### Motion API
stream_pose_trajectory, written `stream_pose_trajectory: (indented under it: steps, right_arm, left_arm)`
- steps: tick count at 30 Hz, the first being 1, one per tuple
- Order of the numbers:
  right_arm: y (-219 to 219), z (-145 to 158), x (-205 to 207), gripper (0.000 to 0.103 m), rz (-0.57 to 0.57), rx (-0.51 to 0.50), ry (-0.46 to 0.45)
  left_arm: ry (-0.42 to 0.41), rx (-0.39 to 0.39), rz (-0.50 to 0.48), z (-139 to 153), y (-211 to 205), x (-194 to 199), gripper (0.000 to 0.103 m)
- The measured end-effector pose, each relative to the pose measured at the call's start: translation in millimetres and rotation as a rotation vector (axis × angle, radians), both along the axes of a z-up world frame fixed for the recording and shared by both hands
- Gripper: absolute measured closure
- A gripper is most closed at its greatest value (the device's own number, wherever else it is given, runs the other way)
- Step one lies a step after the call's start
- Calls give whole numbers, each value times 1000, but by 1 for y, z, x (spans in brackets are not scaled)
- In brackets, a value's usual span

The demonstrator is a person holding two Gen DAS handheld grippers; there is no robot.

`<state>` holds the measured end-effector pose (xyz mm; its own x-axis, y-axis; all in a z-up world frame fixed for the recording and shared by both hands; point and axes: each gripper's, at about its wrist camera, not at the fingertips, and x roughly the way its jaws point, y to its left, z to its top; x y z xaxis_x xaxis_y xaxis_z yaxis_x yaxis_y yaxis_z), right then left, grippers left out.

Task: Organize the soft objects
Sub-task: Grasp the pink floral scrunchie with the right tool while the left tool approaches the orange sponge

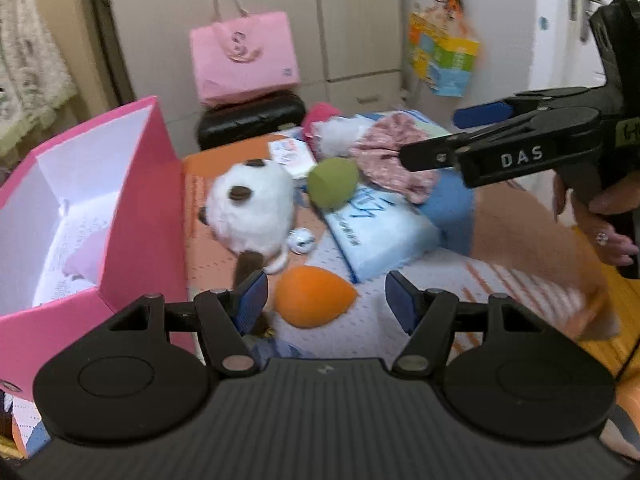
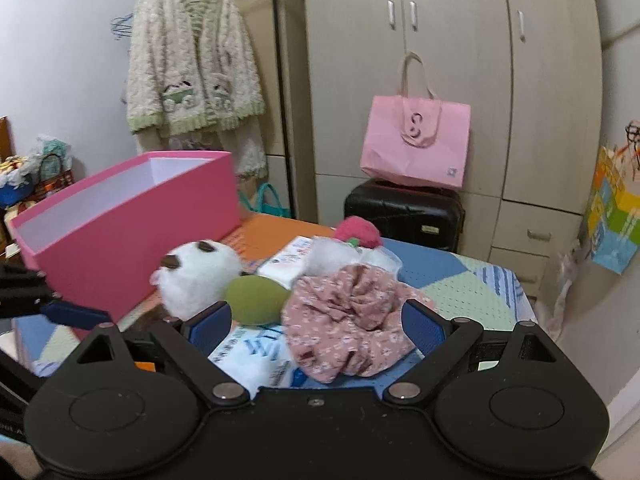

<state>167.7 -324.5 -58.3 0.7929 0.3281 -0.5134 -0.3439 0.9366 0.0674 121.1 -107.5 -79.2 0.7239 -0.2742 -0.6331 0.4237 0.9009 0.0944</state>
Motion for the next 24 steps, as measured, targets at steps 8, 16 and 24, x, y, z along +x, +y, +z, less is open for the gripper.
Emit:
stream_pose_trajectory:
  steps: [8,16,24]
  right_arm:
    - [-10,-21,37,7,-30,6,64]
    - [-12,-32,57,6,-26,86,144]
    - [-10,-40,49,55,-2,104,144]
  left_arm:
    - [-3,-13,24,-9,8,14,39]
    - [20,5,0,-17,1,14,39]
    - [51,46,-37,-19,-3,18,56]
